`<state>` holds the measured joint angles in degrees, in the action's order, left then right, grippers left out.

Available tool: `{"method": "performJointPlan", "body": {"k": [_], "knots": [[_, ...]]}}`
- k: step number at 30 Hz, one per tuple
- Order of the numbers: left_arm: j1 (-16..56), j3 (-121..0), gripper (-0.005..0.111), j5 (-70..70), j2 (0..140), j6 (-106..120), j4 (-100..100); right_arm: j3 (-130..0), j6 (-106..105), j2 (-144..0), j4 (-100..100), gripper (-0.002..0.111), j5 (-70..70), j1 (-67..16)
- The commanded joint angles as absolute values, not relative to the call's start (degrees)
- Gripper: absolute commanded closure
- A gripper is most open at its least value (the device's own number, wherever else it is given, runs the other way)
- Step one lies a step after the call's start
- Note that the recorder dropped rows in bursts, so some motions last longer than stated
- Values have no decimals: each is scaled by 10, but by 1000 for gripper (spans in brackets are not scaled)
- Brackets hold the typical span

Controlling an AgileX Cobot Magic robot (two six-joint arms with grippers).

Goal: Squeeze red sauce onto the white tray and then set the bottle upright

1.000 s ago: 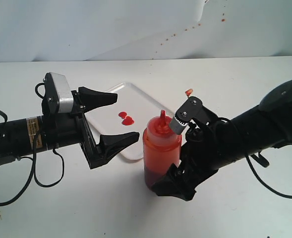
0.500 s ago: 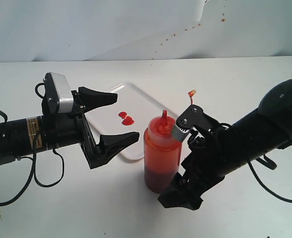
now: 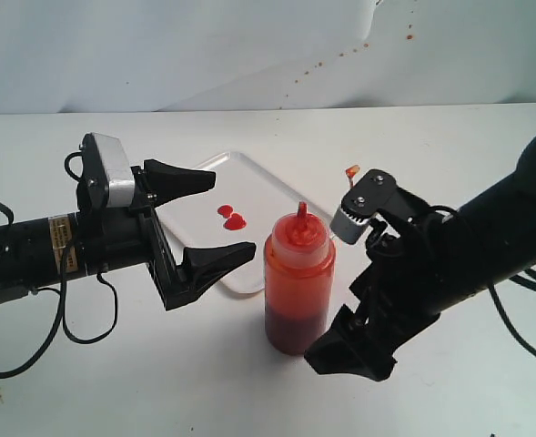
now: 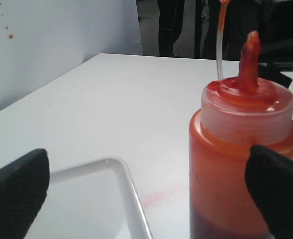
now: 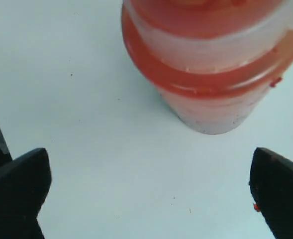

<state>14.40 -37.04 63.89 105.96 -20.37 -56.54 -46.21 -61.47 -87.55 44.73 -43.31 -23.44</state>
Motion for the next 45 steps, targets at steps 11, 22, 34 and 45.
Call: {"method": "performJointPlan", "body": {"k": [11, 22, 34, 45], "knots": [[142, -370, 2, 647, 1053, -209, -566, -465, -504, -644, 406, 3, -456, -235], [99, -309, 7, 642, 835, -317, -580, -465, -435, -472, 366, 3, -306, -235], [95, -282, 107, 668, 625, -467, -703, -465, -366, -463, 369, 3, -221, -235], [95, -282, 107, 679, 422, -582, -730, -465, -366, -463, 369, 3, -221, -235]]}}
